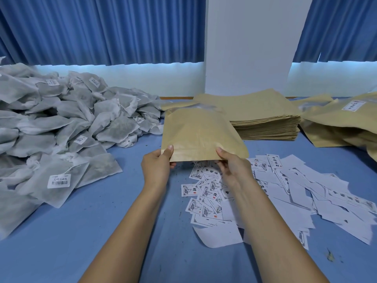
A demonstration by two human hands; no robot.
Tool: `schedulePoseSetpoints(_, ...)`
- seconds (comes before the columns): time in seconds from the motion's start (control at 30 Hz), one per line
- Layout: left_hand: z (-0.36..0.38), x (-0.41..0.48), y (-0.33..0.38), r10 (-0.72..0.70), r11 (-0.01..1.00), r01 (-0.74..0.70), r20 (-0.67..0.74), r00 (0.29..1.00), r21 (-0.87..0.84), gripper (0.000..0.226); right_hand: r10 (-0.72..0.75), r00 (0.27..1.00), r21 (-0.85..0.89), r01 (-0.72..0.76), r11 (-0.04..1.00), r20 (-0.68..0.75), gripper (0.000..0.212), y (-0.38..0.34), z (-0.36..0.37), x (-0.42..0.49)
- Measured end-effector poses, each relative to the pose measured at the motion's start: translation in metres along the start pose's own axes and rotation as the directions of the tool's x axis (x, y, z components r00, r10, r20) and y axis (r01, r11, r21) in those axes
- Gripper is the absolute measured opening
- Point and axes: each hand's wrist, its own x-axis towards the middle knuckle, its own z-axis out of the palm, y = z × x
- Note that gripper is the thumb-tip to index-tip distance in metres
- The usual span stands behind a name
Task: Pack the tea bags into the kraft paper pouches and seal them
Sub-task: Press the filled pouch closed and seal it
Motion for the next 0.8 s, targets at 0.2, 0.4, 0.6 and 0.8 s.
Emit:
schedulePoseSetpoints(0.2, -0.002, 0.002, 0.0, -0.009, 1.0, 0.009, -0.008, 1.0, -0.008, 0.031, 0.023, 0.999, 0.004, -0.023, 1.0, -0.043, 0.022, -0.004, -0.004, 0.004)
schedulePoseSetpoints(0.4, -0.007, 0.008, 0.001, -0.027, 0.996, 0.025, -0.027, 0.999, -0.081, 0.034, 0.0, 0.998, -0.059, -0.004, 0.998, -0.059, 0.015, -0.007, -0.008, 0.006)
schedulePoseSetpoints(0.6, -0.011, 0.016, 0.0, -0.109, 0.968, 0.088, -0.08, 0.991, -0.235, 0.024, -0.061, 0.996, -0.106, 0.053, 0.993, -0.07, 0.011, -0.006, -0.007, 0.009)
schedulePoseSetpoints(0.8, 0.014, 0.003, -0.013, -0.219, 0.805, 0.293, 0.201, 0.955, -0.516, 0.03, 0.013, 0.999, -0.197, -0.005, 0.98, 0.039, 0.009, -0.003, -0.005, 0.008)
